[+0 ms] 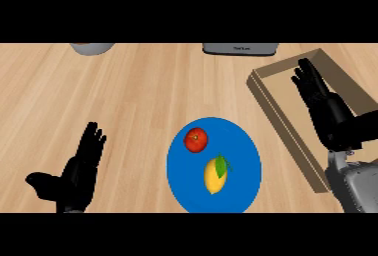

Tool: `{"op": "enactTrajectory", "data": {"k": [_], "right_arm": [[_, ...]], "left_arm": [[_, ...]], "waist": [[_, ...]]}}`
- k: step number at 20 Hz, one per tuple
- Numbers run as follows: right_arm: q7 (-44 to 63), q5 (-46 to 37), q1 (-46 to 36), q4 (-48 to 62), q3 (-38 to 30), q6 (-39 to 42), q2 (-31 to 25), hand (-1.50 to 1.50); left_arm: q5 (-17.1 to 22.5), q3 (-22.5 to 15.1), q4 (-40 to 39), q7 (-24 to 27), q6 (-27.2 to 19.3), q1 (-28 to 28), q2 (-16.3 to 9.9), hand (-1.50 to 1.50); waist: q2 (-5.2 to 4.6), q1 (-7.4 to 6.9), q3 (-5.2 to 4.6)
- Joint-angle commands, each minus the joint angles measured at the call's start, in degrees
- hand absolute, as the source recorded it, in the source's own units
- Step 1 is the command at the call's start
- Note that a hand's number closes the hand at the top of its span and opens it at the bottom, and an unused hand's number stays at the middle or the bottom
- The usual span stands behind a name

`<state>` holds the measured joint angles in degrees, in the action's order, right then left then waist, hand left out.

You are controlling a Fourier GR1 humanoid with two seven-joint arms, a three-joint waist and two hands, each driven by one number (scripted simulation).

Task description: Pick the lemon from the plate and place it in the cardboard box

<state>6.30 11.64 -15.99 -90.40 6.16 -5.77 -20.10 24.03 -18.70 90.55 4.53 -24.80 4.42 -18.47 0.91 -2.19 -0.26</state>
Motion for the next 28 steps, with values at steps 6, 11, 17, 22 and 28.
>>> {"op": "enactTrajectory", "data": {"k": [6, 11, 17, 22, 28], "right_arm": [[2.86, -10.15, -3.28, -18.6, -3.13, -9.99, -4.68, -1.5], [8.27, -25.57, 13.89, -28.4, 3.9, -11.04, -11.6, -1.5], [9.71, -42.12, 19.31, -36.73, 13.45, -8.67, -15.32, -1.5], [24.65, -51.62, 16.89, -40.97, 21.46, 1.67, -17.8, -1.5], [38.49, -53.4, 10.19, -42.02, 30.75, 18.83, -17.94, -1.5]], "left_arm": [[-11.45, 0.7, 2.2, 3.28, 8.67, -9.92, -16.95, 0.0], [-10.23, -0.24, 3.46, 1.04, 14.62, -11.81, -19.27, 0.0], [-12.16, -1.43, -0.03, 0.75, 15.57, -16.53, -15.73, 0.0], [-12.48, -1.36, -1.93, 1.78, 16.76, -17.5, -14.33, 0.0], [-11.61, -0.39, -2.37, 1.21, 19.3, -19.49, -14.55, 0.0]], "waist": [[1.33, 7.76, 0.1], [0.04, 5.96, 0.21], [-0.62, 3.87, 0.2], [-0.72, 2.86, 0.0], [-0.94, 1.27, -0.05]]}}
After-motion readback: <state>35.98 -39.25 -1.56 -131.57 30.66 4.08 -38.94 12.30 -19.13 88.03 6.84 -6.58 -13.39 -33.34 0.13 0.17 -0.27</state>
